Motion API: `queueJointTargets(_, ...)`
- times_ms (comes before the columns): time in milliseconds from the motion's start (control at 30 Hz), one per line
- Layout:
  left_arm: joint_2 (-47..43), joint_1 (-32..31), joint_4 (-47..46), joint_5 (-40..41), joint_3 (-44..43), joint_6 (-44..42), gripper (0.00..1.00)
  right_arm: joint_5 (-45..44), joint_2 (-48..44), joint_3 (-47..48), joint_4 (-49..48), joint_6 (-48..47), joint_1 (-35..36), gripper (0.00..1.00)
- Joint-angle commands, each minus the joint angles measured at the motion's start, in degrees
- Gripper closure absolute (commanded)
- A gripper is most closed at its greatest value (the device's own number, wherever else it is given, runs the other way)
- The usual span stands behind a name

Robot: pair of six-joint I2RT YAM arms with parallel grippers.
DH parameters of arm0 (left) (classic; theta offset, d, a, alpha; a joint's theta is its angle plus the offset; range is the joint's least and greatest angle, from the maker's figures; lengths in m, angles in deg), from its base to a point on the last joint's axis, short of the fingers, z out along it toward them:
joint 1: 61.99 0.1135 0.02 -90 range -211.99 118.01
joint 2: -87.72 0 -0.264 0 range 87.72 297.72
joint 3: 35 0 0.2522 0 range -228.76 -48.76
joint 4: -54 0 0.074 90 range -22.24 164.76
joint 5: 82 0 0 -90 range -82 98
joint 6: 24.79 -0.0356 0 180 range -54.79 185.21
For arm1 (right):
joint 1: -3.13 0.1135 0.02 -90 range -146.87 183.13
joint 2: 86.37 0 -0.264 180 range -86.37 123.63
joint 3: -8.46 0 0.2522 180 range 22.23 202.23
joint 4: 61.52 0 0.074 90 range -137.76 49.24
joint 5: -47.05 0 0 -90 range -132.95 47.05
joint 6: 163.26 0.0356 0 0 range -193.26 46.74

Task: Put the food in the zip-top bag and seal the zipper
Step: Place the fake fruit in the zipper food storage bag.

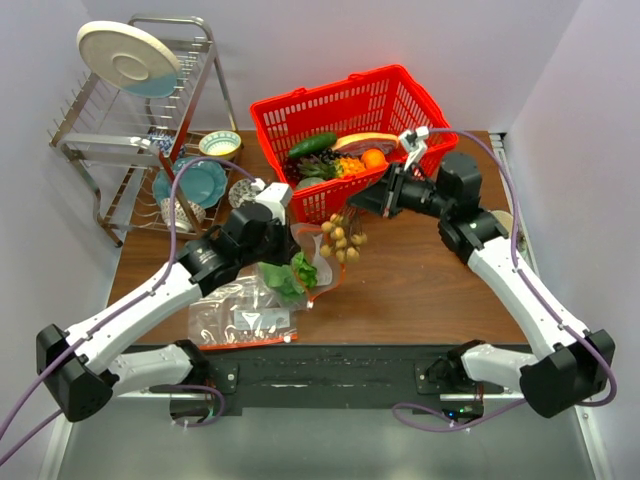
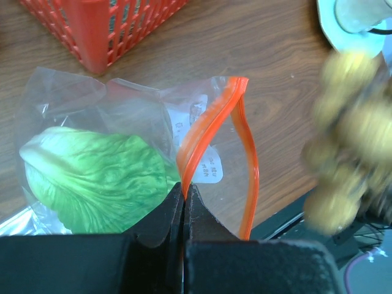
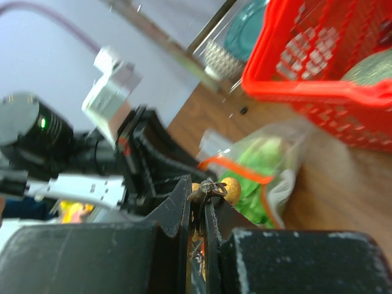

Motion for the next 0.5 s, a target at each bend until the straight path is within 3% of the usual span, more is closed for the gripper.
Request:
queueJointTargets(0, 2.8, 0.4, -3.0, -3.6, -4.8, 2.4, 1.00, 2.8, -3.4, -3.3, -6.3, 1.3, 3.4, 1.00)
queueJointTargets(167, 4.9, 0.4, -3.5, -7.6, -7.8, 3.2, 1.00, 1.3, -3.6, -8.4, -12.2, 1.8, 5.1, 1.00)
queueJointTargets(467, 5.4, 0.4, -4.5, -10.8, -10.5, 4.7, 1.00, -4.1, -0.2, -11.4, -13.9, -1.4, 5.2, 1.00)
